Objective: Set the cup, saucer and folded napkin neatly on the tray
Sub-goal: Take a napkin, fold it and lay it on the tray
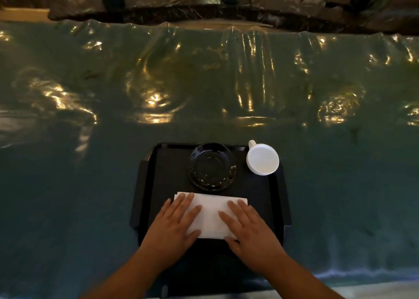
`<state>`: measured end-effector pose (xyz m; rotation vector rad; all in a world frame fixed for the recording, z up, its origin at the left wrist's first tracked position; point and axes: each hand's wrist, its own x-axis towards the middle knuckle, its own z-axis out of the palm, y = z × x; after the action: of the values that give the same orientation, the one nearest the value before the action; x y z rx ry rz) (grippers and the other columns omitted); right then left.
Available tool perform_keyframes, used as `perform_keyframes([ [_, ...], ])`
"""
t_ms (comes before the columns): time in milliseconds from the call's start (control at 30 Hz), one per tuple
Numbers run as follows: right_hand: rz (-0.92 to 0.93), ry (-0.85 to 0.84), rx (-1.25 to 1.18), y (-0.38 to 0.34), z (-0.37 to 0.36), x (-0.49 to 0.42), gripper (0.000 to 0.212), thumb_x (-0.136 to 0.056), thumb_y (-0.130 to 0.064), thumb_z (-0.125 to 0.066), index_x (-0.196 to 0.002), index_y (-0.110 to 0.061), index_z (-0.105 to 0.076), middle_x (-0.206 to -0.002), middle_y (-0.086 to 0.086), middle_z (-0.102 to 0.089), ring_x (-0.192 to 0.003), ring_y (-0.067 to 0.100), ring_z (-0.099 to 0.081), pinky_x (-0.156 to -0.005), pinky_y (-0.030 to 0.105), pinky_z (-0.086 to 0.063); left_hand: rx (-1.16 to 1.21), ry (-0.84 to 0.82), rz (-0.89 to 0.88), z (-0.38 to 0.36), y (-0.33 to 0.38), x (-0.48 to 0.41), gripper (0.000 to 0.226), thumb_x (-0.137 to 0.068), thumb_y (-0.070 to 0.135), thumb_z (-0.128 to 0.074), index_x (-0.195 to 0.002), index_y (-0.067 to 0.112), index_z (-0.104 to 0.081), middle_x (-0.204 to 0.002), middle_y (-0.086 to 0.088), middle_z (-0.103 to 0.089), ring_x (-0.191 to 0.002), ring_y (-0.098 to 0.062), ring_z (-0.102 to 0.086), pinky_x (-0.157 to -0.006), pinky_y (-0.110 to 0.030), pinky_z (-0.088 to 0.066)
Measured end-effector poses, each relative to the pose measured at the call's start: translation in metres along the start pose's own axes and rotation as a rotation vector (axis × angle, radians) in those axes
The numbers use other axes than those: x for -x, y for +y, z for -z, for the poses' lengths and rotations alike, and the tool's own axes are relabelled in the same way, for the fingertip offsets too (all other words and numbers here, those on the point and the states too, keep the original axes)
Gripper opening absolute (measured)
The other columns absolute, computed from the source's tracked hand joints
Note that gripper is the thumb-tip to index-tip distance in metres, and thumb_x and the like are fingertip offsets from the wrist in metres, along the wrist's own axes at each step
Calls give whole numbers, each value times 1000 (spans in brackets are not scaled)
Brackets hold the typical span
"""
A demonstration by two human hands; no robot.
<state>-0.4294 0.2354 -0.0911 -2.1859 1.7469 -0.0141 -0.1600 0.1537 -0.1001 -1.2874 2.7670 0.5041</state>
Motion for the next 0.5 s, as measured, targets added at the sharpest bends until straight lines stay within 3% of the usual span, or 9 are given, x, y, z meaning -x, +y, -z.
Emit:
perform_keyframes([
  [200, 74, -15, 83, 11, -10, 1, 58, -101, -49, -46, -156, -37, -35, -168, 8, -28, -153, 31, -24, -119, 49, -16, 6, -48, 44, -4, -3, 2, 65, -99, 68, -33, -155, 35, -37, -169, -2, -26, -155, -24, -24, -120, -49, -15],
  [500, 75, -61, 59, 22, -3, -9, 56, -102, -51, -44, -155, -39, -36, -168, 5, -28, -155, 29, -22, -118, 49, -16, 34, -14, 71, -5, -1, -5, 63, -95, 68, -44, -149, 35, -45, -165, -3, -37, -152, -24, -32, -118, -50, -21],
])
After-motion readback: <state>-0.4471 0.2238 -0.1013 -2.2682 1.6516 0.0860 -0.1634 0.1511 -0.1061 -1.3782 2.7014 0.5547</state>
